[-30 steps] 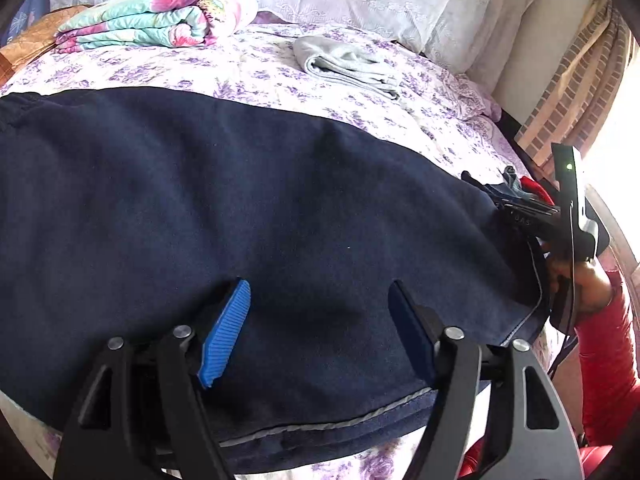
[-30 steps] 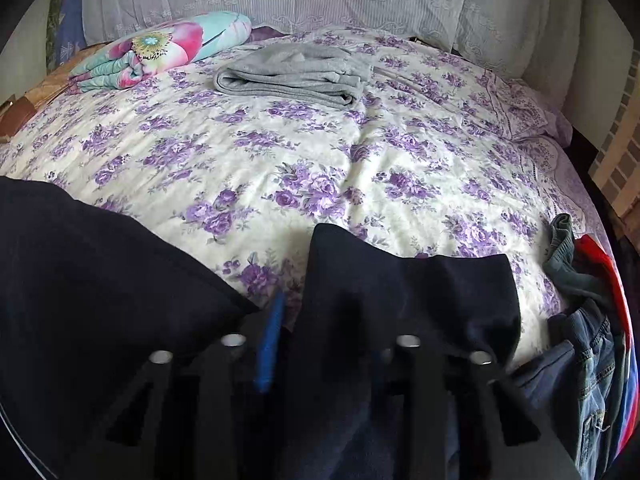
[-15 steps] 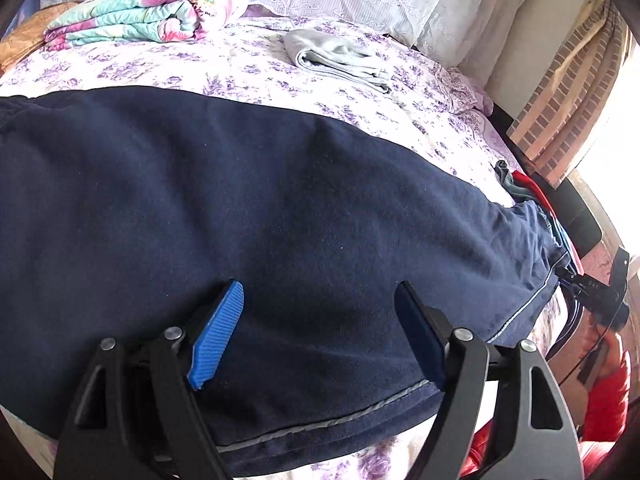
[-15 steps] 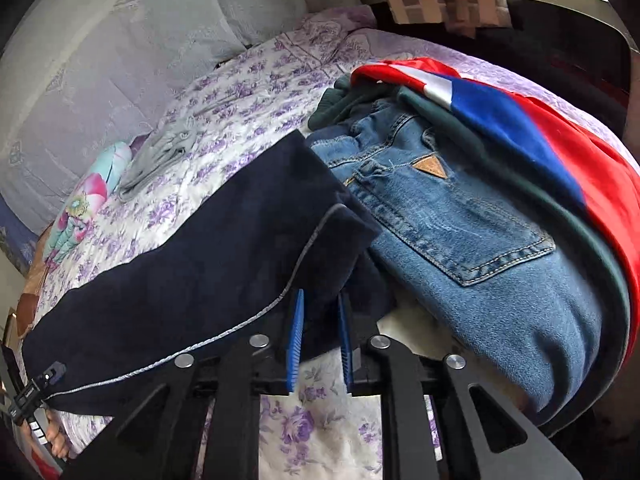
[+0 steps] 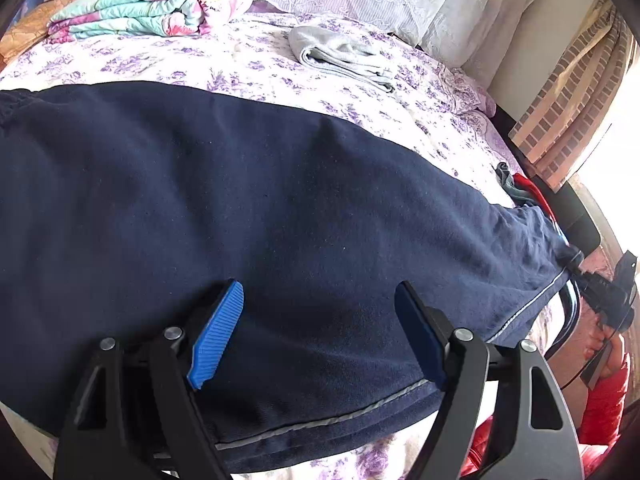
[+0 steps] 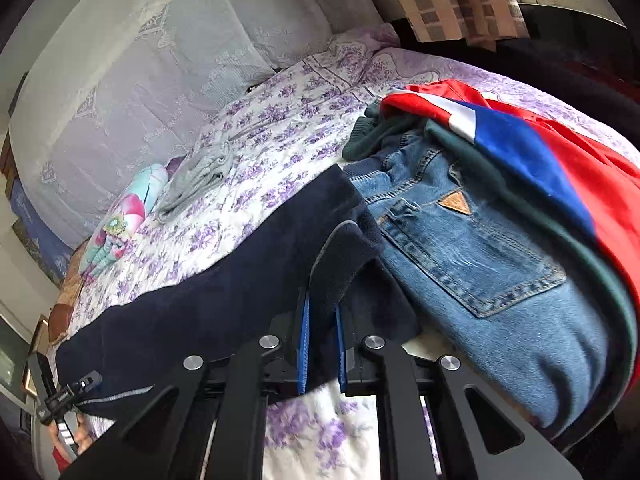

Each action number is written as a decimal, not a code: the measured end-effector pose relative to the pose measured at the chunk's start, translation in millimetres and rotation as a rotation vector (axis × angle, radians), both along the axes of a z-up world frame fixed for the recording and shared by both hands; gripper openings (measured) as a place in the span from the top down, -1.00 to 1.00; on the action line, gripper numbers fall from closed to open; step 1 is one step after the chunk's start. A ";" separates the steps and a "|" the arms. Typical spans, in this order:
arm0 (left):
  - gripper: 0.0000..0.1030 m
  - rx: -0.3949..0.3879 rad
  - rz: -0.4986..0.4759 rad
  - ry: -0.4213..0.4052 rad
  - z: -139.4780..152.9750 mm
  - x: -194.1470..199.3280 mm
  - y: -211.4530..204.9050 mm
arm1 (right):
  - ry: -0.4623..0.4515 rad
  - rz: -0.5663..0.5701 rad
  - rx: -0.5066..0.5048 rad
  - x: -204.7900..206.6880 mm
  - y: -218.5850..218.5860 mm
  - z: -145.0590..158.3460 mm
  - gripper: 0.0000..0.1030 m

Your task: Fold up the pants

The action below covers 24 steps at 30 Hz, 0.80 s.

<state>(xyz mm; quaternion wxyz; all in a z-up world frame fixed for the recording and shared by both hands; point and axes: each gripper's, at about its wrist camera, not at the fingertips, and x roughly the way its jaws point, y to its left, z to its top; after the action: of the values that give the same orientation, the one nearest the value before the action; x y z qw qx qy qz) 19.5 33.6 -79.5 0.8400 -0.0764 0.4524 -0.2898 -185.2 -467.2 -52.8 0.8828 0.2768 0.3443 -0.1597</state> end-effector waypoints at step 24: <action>-0.61 0.083 -0.035 -0.079 -3.4 -13.9 -52.4 | -0.150 0.880 -0.050 280.8 207.8 35.2 0.13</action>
<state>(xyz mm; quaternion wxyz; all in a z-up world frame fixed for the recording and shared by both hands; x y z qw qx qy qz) 5.6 -18.8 -83.0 0.8544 -0.0224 0.4318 -0.2881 95.6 -259.4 -17.5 0.8956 0.0934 0.3602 0.2436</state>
